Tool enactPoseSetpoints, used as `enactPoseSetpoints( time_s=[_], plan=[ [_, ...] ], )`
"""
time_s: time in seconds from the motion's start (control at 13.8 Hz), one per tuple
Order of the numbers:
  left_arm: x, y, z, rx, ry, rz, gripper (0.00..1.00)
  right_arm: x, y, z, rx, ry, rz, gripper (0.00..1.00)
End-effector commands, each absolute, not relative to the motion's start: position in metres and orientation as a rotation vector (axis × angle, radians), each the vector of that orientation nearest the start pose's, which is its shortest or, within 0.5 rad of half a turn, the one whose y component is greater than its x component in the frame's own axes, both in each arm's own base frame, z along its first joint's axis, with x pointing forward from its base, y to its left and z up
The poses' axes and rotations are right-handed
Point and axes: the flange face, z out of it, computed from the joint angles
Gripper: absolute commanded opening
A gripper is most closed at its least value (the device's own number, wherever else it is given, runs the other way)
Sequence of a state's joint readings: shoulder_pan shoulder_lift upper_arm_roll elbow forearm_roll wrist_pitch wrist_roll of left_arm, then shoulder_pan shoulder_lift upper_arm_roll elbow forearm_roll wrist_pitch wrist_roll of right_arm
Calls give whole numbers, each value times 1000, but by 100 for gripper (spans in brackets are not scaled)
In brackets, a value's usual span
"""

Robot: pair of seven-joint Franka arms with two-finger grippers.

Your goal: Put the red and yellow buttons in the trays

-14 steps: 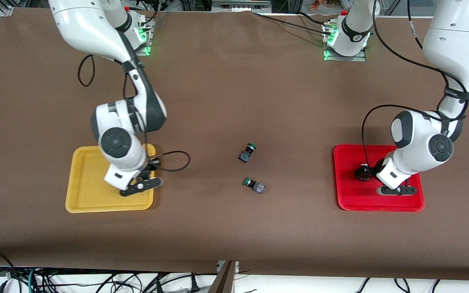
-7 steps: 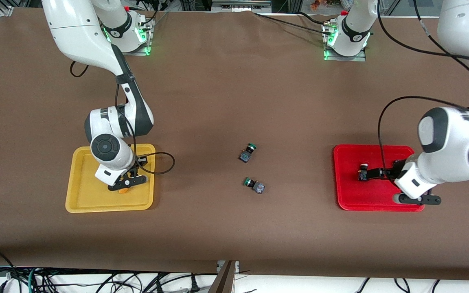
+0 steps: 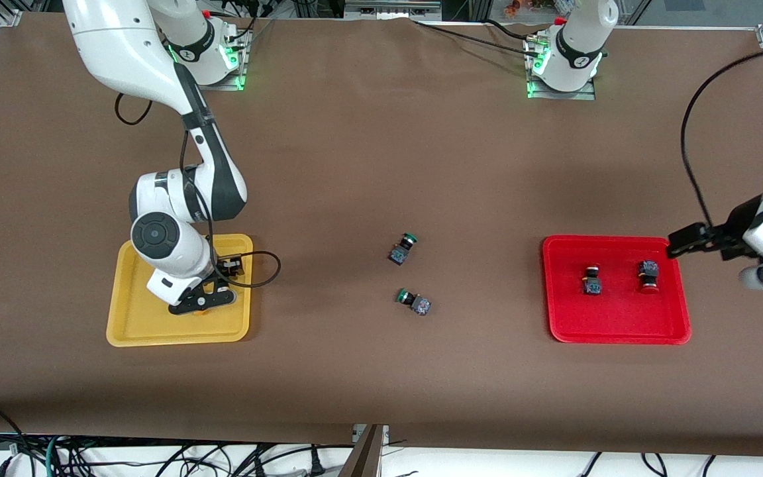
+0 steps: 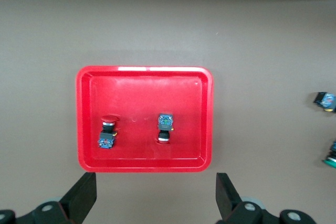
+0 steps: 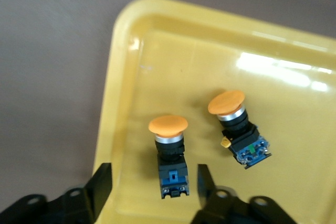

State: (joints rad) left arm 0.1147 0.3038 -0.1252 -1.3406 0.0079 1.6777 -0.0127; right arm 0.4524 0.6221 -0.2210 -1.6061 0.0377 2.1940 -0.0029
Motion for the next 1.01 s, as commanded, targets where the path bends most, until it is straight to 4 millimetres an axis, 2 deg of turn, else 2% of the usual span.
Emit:
enactPoseSetpoints(
  time_s=[0.0,0.14,0.22,0.36,0.51,0.65,0.8,0.87,0.94],
  plan=[
    [613,3,586,-3138,-47,41,100,659,192,332,-3170,-420,-37,91],
    [575,-13,596,-3127,-215,124,100,649,188,386,-3153,-406,-43,98],
    [568,-22,594,-3124,-206,153,100,641,183,411,-3144,-412,-30,99],
    [566,-15,590,-3125,-204,187,100,620,169,466,-3126,-433,-1,99],
    [566,-11,587,-3129,-161,212,100,602,138,515,-3115,-418,-5,99],
    [570,-12,583,-3128,-158,233,100,586,114,549,-3105,-385,0,99],
    [571,-13,583,-3130,-156,234,100,575,97,570,-3087,-436,7,99],
    [573,-15,584,-3132,-149,227,100,572,85,574,-3081,-453,14,99],
    [578,-15,585,-3137,-151,220,100,570,88,573,-3079,-482,38,99]
  ],
)
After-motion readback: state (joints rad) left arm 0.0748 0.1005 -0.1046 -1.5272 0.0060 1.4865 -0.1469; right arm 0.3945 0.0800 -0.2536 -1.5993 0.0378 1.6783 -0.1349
